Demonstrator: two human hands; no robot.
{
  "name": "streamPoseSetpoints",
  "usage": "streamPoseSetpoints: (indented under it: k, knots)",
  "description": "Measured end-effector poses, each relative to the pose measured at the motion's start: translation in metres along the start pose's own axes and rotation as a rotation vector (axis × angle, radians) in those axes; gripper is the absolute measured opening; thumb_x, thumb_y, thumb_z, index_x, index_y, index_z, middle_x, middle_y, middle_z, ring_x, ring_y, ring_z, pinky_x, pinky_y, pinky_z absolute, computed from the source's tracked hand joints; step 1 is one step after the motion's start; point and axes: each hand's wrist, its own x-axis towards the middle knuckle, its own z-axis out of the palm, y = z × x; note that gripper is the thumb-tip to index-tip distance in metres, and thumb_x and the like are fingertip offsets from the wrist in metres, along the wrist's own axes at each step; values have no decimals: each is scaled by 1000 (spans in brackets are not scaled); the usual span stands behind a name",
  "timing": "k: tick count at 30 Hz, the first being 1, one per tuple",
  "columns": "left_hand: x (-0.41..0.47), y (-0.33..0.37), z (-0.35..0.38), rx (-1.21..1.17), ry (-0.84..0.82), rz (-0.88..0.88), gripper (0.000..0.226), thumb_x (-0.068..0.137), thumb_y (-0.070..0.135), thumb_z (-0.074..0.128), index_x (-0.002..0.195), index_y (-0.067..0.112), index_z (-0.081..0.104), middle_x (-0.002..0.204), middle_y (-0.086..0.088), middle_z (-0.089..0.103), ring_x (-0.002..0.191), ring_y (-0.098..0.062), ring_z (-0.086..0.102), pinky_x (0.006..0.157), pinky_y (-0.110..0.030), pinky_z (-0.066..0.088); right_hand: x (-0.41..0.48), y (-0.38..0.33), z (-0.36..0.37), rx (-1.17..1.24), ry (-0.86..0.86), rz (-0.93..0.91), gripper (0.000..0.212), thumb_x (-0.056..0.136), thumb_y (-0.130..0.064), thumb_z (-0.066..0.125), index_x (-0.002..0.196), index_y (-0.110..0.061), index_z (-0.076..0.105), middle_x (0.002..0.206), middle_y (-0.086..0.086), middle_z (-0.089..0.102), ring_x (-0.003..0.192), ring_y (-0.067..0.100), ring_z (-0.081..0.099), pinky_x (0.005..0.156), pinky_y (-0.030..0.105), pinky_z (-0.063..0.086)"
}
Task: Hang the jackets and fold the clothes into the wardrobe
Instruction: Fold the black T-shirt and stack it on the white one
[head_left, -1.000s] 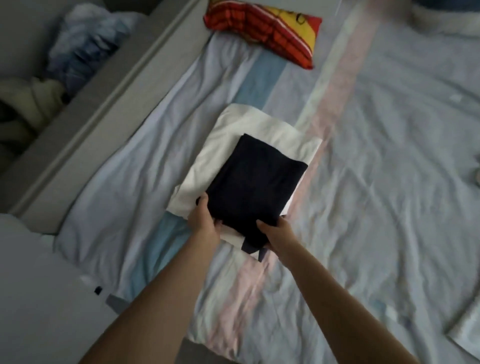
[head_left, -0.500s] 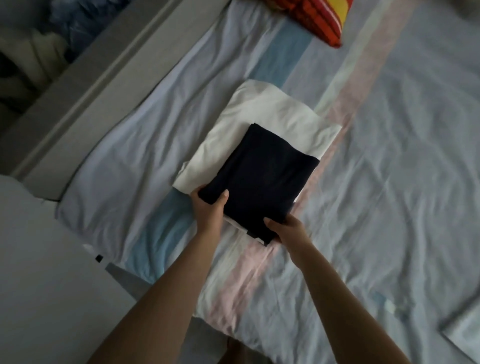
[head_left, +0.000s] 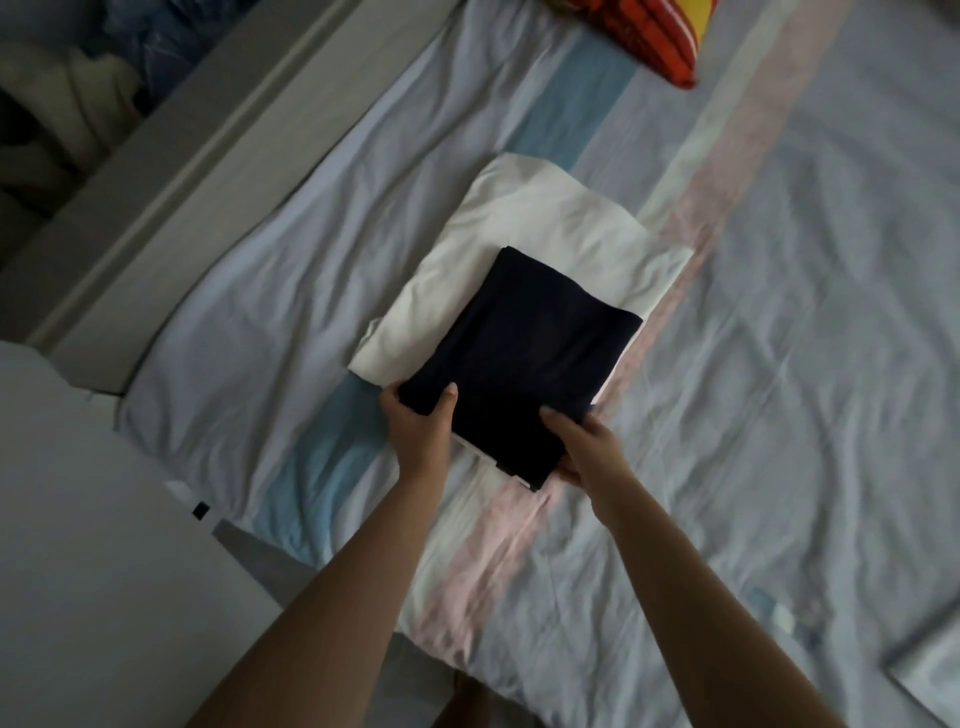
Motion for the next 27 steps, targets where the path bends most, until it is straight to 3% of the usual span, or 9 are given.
streamPoseSetpoints:
  k: [2,6,9,13,15,17,21,24,27]
  knots:
    - [-8,0,2,93,46,122,62,80,4,72,130,-1,35,125,-15,45,111,-29,54,78,-7,45,8,-17,-3,135,73,42,25,85,-32,69,100,-13,66,98,7,70,87,21,67,73,29,56]
    - [-19,-8,-2,543,-16,583,66,80,32,62,139,12,40,140,-15,36,126,-26,39,104,-36,29,32,-61,-12,309,6,-63,26,89,-18,65,112,-6,64,99,9,70,83,19,69,70,28,56]
    - [-21,-17,-10,799,-258,571,79,78,63,43,148,30,28,156,-3,23,143,-21,18,112,-48,13,47,-85,-14,241,49,-157,24,88,-8,65,111,-6,63,100,11,68,84,21,67,69,28,58]
    - [-17,-20,-11,1000,-376,453,111,58,87,35,150,39,-3,160,3,-2,147,-22,-3,111,-59,4,61,-100,-20,83,172,-259,13,87,-6,65,88,-19,63,91,3,64,81,16,62,65,26,52]
    - [-15,-17,-5,1089,-383,438,121,51,91,33,149,36,-11,160,-2,-8,146,-24,-8,111,-60,-2,60,-95,-16,-231,399,-405,13,90,-11,60,102,-16,64,102,3,66,95,20,64,79,29,51]
    - [-17,-12,0,1179,-322,509,129,49,91,34,153,22,1,159,-14,0,146,-29,-3,111,-58,-4,54,-82,-3,-670,606,-755,35,92,-15,50,126,-15,57,121,3,64,113,22,58,95,34,45]
    - [-19,-14,10,1291,-300,620,140,44,92,37,146,-2,24,155,-21,21,144,-33,18,110,-62,12,48,-45,24,-1528,12,-1470,52,95,-33,36,144,-17,41,149,2,41,139,20,36,115,39,21]
    - [-15,-14,17,1299,-355,498,151,40,91,50,150,1,-1,159,-16,-5,147,-30,-6,112,-61,-2,74,-47,19,-1864,-220,-1516,59,95,-47,26,146,-21,35,152,0,37,139,20,36,115,40,18]
    - [-11,-13,23,1322,-372,428,161,36,89,61,142,7,-29,156,-11,-22,144,-27,-20,110,-57,-14,103,-77,10,-1794,-58,-1413,59,94,-52,27,147,-27,34,153,-1,35,139,21,36,115,43,19]
